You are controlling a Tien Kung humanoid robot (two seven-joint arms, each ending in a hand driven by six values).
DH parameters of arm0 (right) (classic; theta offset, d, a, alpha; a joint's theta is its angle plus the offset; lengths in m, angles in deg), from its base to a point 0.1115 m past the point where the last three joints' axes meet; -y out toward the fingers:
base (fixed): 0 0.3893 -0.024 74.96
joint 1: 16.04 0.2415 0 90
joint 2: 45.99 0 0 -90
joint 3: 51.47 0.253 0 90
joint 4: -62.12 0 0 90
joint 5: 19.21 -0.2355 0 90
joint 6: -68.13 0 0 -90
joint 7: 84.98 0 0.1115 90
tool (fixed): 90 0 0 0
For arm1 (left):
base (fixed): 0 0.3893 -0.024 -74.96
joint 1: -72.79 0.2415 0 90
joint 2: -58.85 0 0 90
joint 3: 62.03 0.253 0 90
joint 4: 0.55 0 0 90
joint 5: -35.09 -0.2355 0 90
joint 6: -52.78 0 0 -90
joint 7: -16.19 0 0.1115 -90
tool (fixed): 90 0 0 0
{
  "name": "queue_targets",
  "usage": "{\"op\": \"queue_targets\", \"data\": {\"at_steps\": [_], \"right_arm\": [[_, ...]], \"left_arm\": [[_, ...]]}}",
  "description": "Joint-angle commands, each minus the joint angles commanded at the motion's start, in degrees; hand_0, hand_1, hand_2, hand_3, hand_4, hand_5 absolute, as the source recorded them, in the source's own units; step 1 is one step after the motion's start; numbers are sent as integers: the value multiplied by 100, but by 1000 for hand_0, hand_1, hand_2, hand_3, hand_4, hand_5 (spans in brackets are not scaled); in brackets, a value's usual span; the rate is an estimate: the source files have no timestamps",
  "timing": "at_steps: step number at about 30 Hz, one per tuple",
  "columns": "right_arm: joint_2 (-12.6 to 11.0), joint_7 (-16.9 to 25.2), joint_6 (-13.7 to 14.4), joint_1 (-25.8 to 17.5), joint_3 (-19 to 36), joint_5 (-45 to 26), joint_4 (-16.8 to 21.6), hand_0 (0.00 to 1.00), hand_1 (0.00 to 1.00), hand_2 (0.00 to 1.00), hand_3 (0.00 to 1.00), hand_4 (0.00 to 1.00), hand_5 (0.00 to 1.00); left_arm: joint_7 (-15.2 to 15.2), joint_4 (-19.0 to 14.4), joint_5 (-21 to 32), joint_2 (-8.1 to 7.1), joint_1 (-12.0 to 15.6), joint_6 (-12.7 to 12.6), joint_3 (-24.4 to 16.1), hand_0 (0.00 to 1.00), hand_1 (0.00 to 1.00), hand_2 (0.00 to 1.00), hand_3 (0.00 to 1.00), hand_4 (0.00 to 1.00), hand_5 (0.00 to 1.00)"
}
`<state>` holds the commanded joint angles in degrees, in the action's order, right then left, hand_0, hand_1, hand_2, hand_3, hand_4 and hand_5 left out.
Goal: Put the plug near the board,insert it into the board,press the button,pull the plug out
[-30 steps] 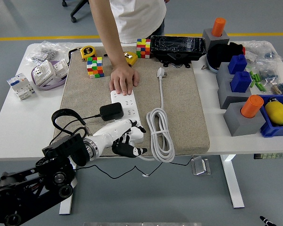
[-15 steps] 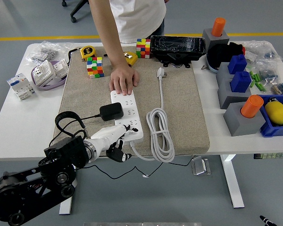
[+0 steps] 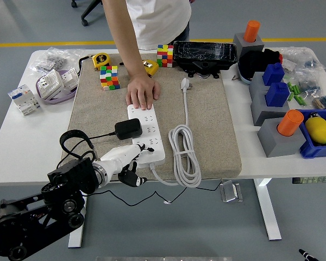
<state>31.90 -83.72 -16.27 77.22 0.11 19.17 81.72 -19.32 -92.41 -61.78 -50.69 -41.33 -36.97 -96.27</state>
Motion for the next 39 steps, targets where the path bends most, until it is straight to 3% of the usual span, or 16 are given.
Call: {"op": "queue_targets", "data": {"at_steps": [19, 20, 21, 24, 26, 27, 30, 32, 33, 34, 38, 39], "right_arm": [[11, 2, 2, -22, 91, 26, 3, 610, 639, 648, 554, 950, 491], [12, 4, 2, -22, 98, 26, 6, 610, 639, 648, 554, 950, 491], [12, 4, 2, -23, 99, 25, 7, 611, 639, 646, 554, 951, 491], [12, 2, 2, -31, 93, 24, 3, 611, 639, 646, 554, 951, 491], [13, 1, 1, -34, 93, 24, 1, 611, 639, 646, 554, 951, 491], [15, 1, 1, -34, 97, 26, 1, 611, 639, 647, 554, 951, 490], [19, 2, 1, -36, 104, 30, 4, 611, 639, 647, 554, 951, 490], [17, 2, 2, -27, 99, 29, 3, 611, 639, 647, 554, 951, 490], [16, 2, 1, -27, 101, 27, 5, 608, 639, 647, 554, 951, 489], [17, 2, 1, -27, 102, 27, 4, 608, 639, 647, 554, 951, 489], [20, 2, 2, -19, 104, 23, -1, 608, 639, 647, 554, 951, 489], [19, 4, 3, -17, 110, 24, 2, 610, 639, 646, 554, 951, 490]], "left_arm": [[-54, 100, -6, -2, 51, 92, 5, 70, 86, 160, 849, 782, 2], [40, 71, -7, -8, 57, 34, -16, 70, 86, 160, 849, 782, 2], [101, 49, 7, -12, 61, -1, -33, 71, 87, 165, 836, 697, 2], [405, -32, 141, -20, 64, -176, -116, 71, 87, 165, 836, 697, 2], [438, -40, 184, -15, 65, -191, -144, 71, 87, 165, 836, 697, 2], [448, -28, 214, -6, 72, -194, -171, 64, 56, 122, 827, 786, 274], [629, 34, 254, 2, 96, -323, -200, 64, 56, 122, 827, 786, 274], [936, 105, 453, -2, 111, -584, -222, 64, 56, 122, 827, 786, 274], [1122, 154, 526, 3, 114, -712, -226, 138, 84, 175, 603, 846, 410], [1208, 175, 550, 5, 114, -761, -226, 138, 84, 175, 603, 846, 410], [2121, 494, 1273, 21, 120, -1515, -196, 138, 84, 175, 603, 846, 410], [2372, 564, 1511, 27, 127, -1700, -196, 270, 292, 355, 455, 853, 406]]}}
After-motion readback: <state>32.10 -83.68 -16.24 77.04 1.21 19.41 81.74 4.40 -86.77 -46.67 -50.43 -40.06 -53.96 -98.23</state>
